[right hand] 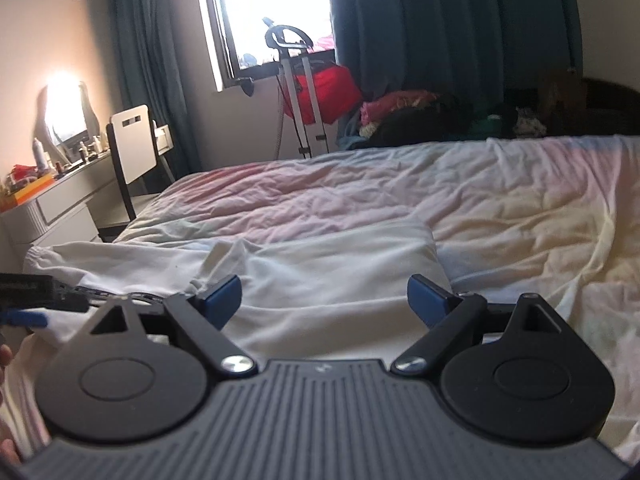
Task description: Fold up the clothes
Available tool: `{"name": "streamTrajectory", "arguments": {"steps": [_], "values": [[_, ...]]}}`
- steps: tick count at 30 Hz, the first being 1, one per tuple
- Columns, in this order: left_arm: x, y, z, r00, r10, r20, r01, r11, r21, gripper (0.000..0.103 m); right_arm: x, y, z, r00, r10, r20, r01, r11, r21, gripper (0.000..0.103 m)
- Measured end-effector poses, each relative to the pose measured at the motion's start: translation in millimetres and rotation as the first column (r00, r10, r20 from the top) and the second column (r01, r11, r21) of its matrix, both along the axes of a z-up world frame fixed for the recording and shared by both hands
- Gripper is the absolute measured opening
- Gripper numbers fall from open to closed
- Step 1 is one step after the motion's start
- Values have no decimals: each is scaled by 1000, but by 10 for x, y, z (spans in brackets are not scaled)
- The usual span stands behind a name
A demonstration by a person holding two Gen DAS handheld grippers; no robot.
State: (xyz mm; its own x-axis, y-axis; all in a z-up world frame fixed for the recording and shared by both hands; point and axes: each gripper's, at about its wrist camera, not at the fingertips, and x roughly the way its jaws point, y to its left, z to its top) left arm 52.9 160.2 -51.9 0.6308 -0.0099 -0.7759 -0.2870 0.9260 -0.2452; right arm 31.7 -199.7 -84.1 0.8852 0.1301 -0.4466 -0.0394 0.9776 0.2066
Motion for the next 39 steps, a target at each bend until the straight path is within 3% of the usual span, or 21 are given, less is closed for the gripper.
{"name": "streamTrajectory", "arguments": {"steps": [2,3,5,6,7,14,16,19,25,28,33,36,39], "values": [[47,288,-98,995,80,-67,-87,990,-113,103,52,-13,-52,1000,-1,-23,2,1000,13,91],[50,440,-161,988,118,-100,-135,972,-191,103,80,-19,-76,999,-1,-34,2,1000,17,91],[55,745,-289,967,184,-173,-234,911,-340,103,118,-20,-113,999,-2,-51,4,1000,22,91],[53,870,-343,957,210,-197,-272,887,-374,102,134,-19,-128,998,-1,-59,3,1000,25,91],[51,995,-396,946,235,-222,-309,860,-406,102,150,-17,-142,998,1,-67,1,1000,30,91],[102,1511,-514,900,396,-181,-433,775,-460,101,245,1,-230,993,18,-113,-11,998,64,91],[145,1557,-503,891,434,-135,-446,772,-453,101,248,-15,-249,995,8,-100,1,996,91,91],[218,1568,-476,885,458,-84,-452,802,-389,99,254,-18,-300,998,-11,-66,20,991,133,91],[258,1659,-435,873,487,5,-471,847,-247,81,376,135,-405,995,-7,-99,14,998,66,91],[276,1659,-398,877,479,47,-466,870,-164,65,402,219,-480,992,12,-122,-8,999,32,91],[394,1350,-236,883,442,159,-450,893,11,29,515,322,-664,981,15,-196,-20,1000,-22,93],[478,1126,-147,887,399,231,-435,891,129,20,543,408,-658,980,4,-197,-17,998,-67,93],[482,900,68,878,357,319,-425,888,177,17,541,370,-591,982,13,-188,-18,1000,-21,91]]}}
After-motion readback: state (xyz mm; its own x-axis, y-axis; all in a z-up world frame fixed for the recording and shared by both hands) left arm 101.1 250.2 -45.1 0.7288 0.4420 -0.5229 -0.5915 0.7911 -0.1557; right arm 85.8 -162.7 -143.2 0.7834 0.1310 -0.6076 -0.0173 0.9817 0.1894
